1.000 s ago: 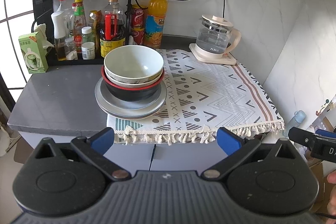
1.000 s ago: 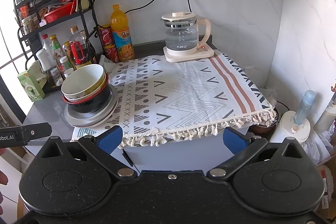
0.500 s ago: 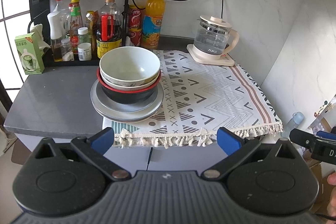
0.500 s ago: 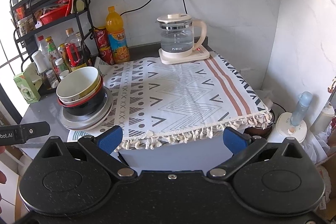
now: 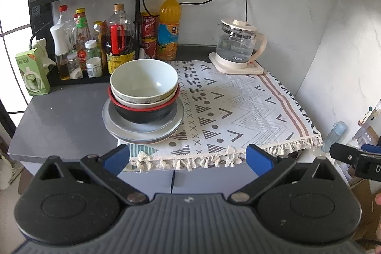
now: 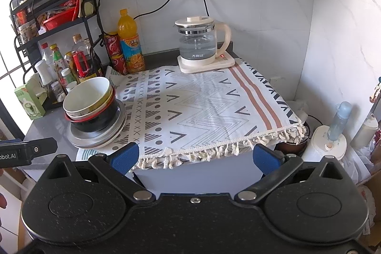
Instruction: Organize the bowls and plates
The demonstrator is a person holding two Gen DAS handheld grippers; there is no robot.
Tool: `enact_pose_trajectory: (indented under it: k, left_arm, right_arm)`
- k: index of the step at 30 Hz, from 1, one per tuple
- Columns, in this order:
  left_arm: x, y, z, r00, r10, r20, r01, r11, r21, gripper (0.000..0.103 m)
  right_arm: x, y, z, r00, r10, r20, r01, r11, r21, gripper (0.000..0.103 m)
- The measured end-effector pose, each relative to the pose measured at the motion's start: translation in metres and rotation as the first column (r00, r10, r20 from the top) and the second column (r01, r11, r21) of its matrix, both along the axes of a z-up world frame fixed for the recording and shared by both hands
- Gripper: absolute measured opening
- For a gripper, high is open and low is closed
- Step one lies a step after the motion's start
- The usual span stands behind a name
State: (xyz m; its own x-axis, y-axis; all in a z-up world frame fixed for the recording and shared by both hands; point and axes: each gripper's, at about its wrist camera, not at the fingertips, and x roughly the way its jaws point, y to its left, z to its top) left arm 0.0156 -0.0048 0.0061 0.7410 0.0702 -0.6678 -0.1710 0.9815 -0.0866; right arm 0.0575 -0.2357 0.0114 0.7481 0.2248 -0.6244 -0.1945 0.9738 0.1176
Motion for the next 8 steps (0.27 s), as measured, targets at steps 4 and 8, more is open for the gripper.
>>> enact_pose_trajectory:
  k: [4,8]
  left_arm:
    - [-0.0034,0.0009,-0.0008,1.000,0.008,-0.009,-0.008,1.000,-0.008,0.103]
    - [-0.0043,-0.0009,-0.0023,0.999,0.011,-0.033,-0.011,1.000,-0.006,0.103]
  right_arm:
    - [-0.0046,0.0014,-0.0017,1.000,0.003,-0.005,-0.003,1.000,0.005,0.103]
    - [-0.0076,0.0018,-0.0057,1.000,0.004,-0.025,-0.003,1.000,0.013,0.103]
